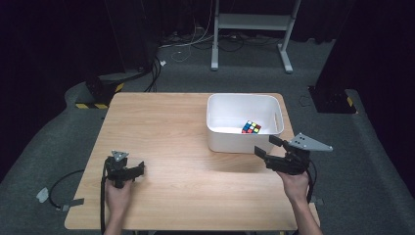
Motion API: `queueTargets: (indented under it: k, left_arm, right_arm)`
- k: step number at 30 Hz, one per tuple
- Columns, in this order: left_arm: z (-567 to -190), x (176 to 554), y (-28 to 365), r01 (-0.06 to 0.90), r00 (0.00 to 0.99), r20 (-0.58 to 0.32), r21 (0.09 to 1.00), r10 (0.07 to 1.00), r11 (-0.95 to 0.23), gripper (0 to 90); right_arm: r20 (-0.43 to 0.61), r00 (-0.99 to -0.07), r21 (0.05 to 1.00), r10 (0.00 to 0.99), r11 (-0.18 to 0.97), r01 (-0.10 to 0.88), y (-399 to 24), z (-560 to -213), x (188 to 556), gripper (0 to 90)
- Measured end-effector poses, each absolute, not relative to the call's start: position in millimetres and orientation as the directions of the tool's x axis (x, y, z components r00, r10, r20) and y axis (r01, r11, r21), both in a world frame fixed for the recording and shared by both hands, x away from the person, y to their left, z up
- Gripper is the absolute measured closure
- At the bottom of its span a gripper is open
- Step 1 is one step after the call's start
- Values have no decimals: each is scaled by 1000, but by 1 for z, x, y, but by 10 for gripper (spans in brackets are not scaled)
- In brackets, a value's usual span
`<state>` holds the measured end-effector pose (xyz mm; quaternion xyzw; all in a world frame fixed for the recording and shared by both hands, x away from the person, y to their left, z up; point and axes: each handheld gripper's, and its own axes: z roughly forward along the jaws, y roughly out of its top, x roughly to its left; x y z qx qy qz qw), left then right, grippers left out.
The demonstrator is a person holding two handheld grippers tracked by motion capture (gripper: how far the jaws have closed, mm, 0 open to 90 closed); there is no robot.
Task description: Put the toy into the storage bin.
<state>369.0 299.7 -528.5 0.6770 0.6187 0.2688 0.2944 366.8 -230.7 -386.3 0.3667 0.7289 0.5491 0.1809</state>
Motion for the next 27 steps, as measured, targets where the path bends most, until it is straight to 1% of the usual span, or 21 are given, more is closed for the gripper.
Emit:
queueTargets:
  k: [27]
  left_arm:
    - [-529,369,300,679,90,0,731,996,-61,153]
  right_arm:
    - [197,-649,913,735,103,394,-232,-415,361,262]
